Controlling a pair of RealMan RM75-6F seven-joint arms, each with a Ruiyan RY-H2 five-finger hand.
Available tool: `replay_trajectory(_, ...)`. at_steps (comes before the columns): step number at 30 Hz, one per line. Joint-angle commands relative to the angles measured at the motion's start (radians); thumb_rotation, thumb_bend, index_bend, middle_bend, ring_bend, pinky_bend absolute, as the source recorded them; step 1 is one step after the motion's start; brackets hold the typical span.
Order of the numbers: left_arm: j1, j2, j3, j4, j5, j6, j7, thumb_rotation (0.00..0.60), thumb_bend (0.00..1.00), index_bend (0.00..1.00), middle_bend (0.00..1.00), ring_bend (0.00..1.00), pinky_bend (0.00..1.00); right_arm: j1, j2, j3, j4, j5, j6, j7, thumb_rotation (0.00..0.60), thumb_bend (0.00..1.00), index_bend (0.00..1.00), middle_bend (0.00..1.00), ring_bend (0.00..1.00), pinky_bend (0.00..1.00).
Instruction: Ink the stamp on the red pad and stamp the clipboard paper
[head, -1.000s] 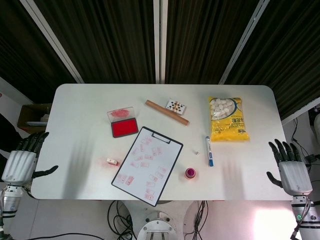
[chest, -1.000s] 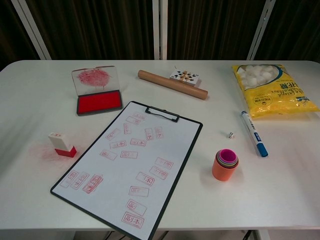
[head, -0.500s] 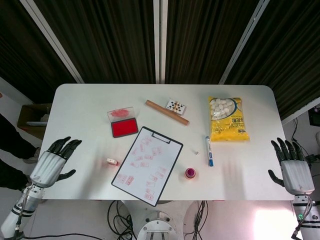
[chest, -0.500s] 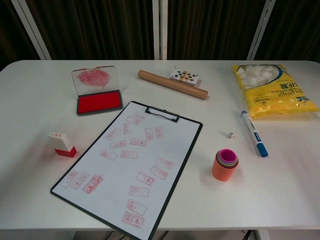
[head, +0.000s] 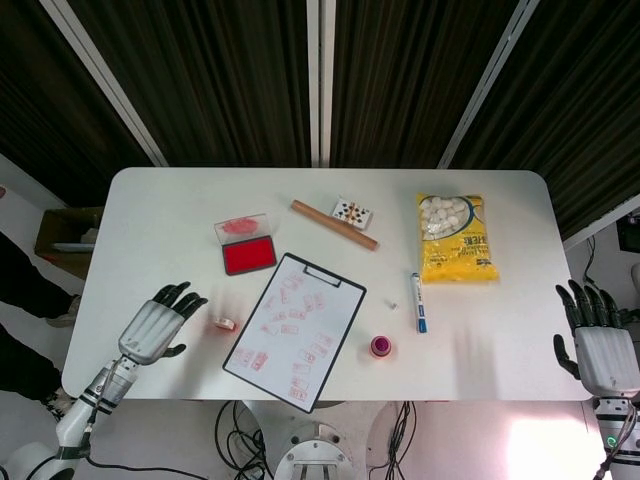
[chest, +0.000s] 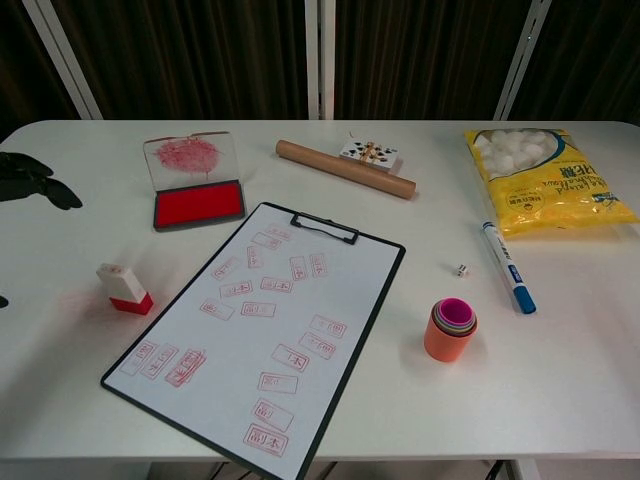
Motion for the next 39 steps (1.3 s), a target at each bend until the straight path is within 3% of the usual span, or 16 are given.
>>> replay_trajectory(1,-0.023,-0.023,0.005,0.005,-0.025,-0.039,-0.005,0.600,0.08,0.23,0.25,0.10,0.20,-0.003,0.001,-0.001,-0.001,0.003,0.000,-0.009,0.600,0.48,0.00,0.00,0.00,0.00)
replay_trajectory(8,-0.057,-0.095,0.015,0.078,-0.022,-0.065,-0.091,0.600,0.20,0.28,0.31,0.10,0.19,-0.006,0.003,0.002,-0.003,0.002,0.005,-0.004,0.600,0.48,0.00,0.00,0.00,0.00)
replay_trajectory(22,-0.119,-0.184,0.014,0.203,-0.031,-0.103,-0.166,0.600,0.25,0.37,0.37,0.10,0.19,-0.007,0.002,0.000,0.002,0.005,-0.005,-0.002,0.600,0.48,0.00,0.00,0.00,0.00)
replay_trajectory(27,-0.132,-0.199,0.013,0.233,-0.037,-0.106,-0.176,0.600,0.29,0.39,0.40,0.10,0.19,-0.008,0.008,0.001,-0.003,0.011,-0.009,-0.013,0.600,0.58,0.00,0.00,0.00,0.00)
replay_trajectory(39,-0.156,-0.211,0.019,0.257,-0.049,-0.112,-0.197,0.600,0.30,0.45,0.46,0.12,0.19,-0.004,0.000,0.003,0.000,0.011,-0.016,-0.016,0.600,0.58,0.00,0.00,0.00,0.00)
